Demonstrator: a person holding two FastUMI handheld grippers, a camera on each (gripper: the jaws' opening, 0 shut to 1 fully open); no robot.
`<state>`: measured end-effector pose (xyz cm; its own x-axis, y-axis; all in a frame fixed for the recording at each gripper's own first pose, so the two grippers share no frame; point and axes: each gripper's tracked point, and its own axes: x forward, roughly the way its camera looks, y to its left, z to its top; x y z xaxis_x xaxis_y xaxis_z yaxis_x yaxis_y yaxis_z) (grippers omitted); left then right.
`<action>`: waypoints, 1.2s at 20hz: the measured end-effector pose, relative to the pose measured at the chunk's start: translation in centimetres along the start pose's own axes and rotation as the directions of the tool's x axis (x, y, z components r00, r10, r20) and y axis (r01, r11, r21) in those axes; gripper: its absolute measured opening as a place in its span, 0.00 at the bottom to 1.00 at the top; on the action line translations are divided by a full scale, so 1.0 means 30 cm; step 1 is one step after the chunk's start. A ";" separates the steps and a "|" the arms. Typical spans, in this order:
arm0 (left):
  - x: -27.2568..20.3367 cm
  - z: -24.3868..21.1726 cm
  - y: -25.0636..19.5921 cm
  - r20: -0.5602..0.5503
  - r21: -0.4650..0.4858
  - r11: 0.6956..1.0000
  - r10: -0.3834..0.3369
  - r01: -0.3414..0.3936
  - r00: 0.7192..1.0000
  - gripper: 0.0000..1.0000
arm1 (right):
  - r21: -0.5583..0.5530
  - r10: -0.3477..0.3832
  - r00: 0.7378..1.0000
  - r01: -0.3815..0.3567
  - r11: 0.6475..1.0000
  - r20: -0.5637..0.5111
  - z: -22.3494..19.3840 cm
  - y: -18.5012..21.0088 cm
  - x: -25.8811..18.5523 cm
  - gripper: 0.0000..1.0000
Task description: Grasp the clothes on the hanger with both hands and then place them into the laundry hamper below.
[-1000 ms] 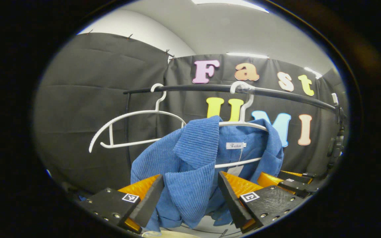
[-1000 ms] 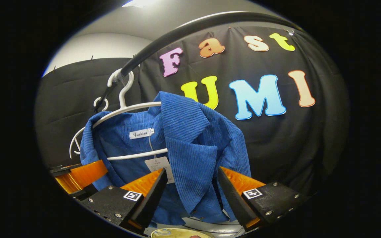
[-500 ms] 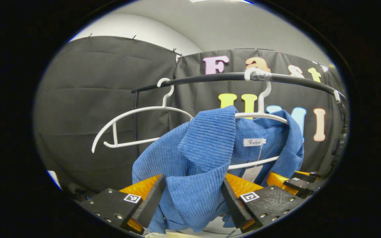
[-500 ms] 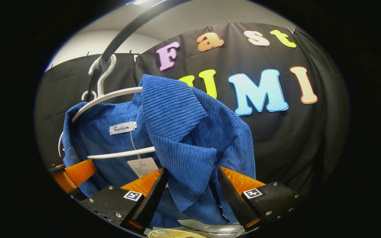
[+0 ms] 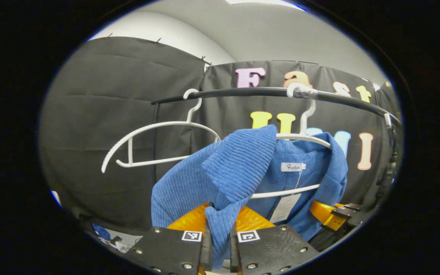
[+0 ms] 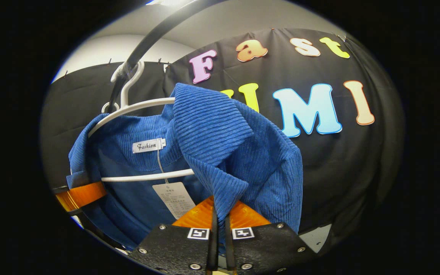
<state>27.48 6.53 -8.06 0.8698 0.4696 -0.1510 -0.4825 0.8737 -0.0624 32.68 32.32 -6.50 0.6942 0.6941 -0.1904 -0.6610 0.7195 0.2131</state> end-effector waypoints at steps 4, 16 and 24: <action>-0.022 -0.004 -0.020 -0.001 -0.070 0.996 -0.063 0.063 0.998 0.03 | 0.056 0.070 0.998 -0.069 0.996 -0.004 0.010 0.027 -0.021 0.00; -0.129 0.150 0.034 0.053 -0.065 0.986 -0.148 0.151 0.988 0.03 | 0.049 -0.109 0.991 0.106 0.993 0.073 0.122 -0.102 -0.109 0.00; -0.130 0.240 0.167 0.084 -0.062 0.991 -0.117 0.122 0.990 0.02 | 0.088 -0.217 0.963 0.205 0.975 0.159 0.220 -0.196 -0.127 0.00</action>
<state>22.42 10.00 -0.68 0.9257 0.3736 -0.0598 -0.3784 0.9148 -0.1415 35.79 25.30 -0.68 0.8574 0.5088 -0.0771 -0.4768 0.8419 0.2528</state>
